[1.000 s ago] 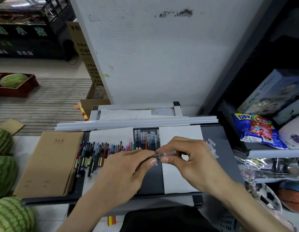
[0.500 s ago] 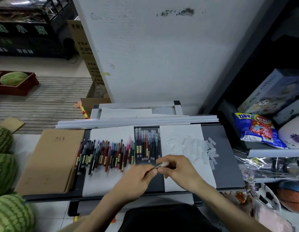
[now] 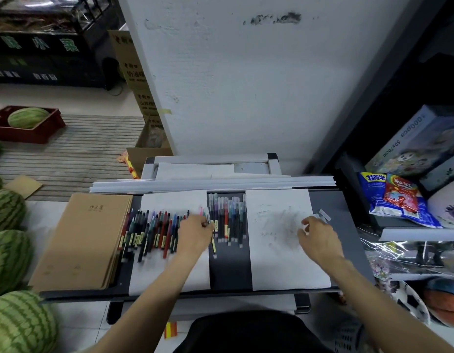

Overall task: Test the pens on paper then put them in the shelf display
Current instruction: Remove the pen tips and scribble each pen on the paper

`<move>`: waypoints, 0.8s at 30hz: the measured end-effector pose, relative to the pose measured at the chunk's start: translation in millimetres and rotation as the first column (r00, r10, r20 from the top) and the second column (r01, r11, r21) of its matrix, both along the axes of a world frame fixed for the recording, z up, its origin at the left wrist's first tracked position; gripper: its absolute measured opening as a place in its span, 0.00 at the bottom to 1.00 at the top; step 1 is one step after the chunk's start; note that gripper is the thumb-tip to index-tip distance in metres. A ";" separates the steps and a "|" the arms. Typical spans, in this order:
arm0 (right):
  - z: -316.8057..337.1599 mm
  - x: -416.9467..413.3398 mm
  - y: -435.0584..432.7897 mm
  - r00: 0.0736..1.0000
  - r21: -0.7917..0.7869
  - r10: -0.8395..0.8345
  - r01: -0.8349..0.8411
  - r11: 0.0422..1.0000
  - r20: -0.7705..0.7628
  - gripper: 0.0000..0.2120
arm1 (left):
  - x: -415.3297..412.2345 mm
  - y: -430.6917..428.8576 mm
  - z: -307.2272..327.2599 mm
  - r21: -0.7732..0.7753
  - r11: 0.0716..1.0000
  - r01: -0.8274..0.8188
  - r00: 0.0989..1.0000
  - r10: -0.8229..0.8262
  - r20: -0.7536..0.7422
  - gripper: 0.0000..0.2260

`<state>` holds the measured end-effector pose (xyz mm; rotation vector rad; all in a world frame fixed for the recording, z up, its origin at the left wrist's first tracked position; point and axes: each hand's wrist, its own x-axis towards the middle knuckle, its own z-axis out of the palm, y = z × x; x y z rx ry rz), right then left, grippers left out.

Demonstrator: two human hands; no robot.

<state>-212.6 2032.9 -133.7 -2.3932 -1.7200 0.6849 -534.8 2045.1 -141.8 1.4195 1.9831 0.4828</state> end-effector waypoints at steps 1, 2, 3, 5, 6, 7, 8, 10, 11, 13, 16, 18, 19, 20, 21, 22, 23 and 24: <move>0.9 4.2 7.1 1.000 0.002 -0.023 0.023 1.000 0.020 0.17 | 0.3 8.8 -0.9 0.008 1.000 -0.007 1.000 0.007 -0.009 0.17; 1.2 6.8 13.3 0.999 -0.012 -0.034 0.035 0.999 0.034 0.18 | 1.0 17.0 -0.8 0.011 1.000 -0.011 1.000 0.011 -0.016 0.14; 1.0 8.1 18.3 0.998 -0.042 -0.034 0.036 0.998 0.049 0.19 | 1.9 23.7 -0.6 0.005 1.000 -0.006 1.000 0.007 -0.031 0.12; -0.5 7.2 24.1 0.997 -0.109 -0.022 0.030 0.994 0.073 0.20 | 4.0 35.9 -2.3 -0.013 1.000 0.022 0.997 -0.023 -0.071 0.13; -1.4 5.4 25.1 0.997 -0.130 -0.022 0.032 0.991 0.073 0.21 | 5.0 41.2 -4.4 -0.019 0.999 0.033 0.996 -0.034 -0.083 0.14; -2.3 2.8 25.4 0.997 -0.142 -0.025 0.034 0.989 0.071 0.21 | 5.2 46.6 -6.4 -0.024 0.999 0.036 0.996 -0.038 -0.087 0.13; -3.2 0.4 25.8 0.997 -0.144 -0.026 0.036 0.989 0.073 0.20 | 5.6 51.1 -7.6 -0.030 0.999 0.034 0.996 -0.037 -0.085 0.10; -4.9 -2.8 27.1 0.996 -0.150 -0.029 0.042 0.988 0.088 0.18 | 5.7 58.5 -11.5 -0.037 0.999 0.015 0.997 -0.017 -0.074 0.12; -5.2 -3.9 27.8 0.995 -0.160 -0.037 0.053 0.986 0.098 0.17 | 6.0 61.1 -12.9 -0.039 0.999 0.009 0.998 -0.012 -0.069 0.14; -6.8 -4.8 30.5 0.992 -0.176 -0.055 0.075 0.982 0.116 0.16 | 7.0 64.0 -13.8 -0.036 0.999 0.020 0.997 -0.023 -0.078 0.11; -10.0 -4.0 34.4 0.992 -0.164 -0.090 0.105 0.981 0.092 0.12 | 8.0 65.6 -13.8 -0.035 0.999 0.025 0.996 -0.028 -0.082 0.12; -11.5 -0.4 34.9 0.993 -0.136 -0.103 0.109 0.985 0.049 0.06 | 5.2 65.1 -14.1 -0.045 0.999 0.014 0.997 -0.018 -0.074 0.16; -11.8 1.6 34.9 0.993 -0.117 -0.112 0.115 0.986 0.027 0.04 | 1.9 64.1 -14.0 -0.046 0.999 0.010 0.998 -0.013 -0.068 0.19; -12.0 3.8 34.6 0.992 -0.096 -0.124 0.124 0.988 0.005 0.04 | -2.0 61.9 -12.5 -0.047 0.999 0.000 0.998 -0.003 -0.060 0.20; -12.1 5.8 33.7 0.990 -0.074 -0.137 0.136 0.988 -0.017 0.08 | -7.2 58.7 -11.7 -0.034 0.999 -0.008 0.999 0.006 -0.054 0.19; -12.1 7.3 32.9 0.988 -0.052 -0.148 0.146 0.988 -0.040 0.11 | -13.5 54.7 -10.5 -0.019 1.000 -0.020 0.998 0.019 -0.055 0.17; -11.6 8.2 32.4 0.987 -0.028 -0.152 0.151 0.988 -0.057 0.13 | -21.1 49.8 -10.4 0.001 1.000 -0.030 0.997 0.030 -0.067 0.15; -11.4 8.6 32.5 0.987 -0.002 -0.146 0.146 0.989 -0.061 0.14 | -29.6 44.0 -9.5 0.013 0.999 -0.041 0.995 0.042 -0.087 0.13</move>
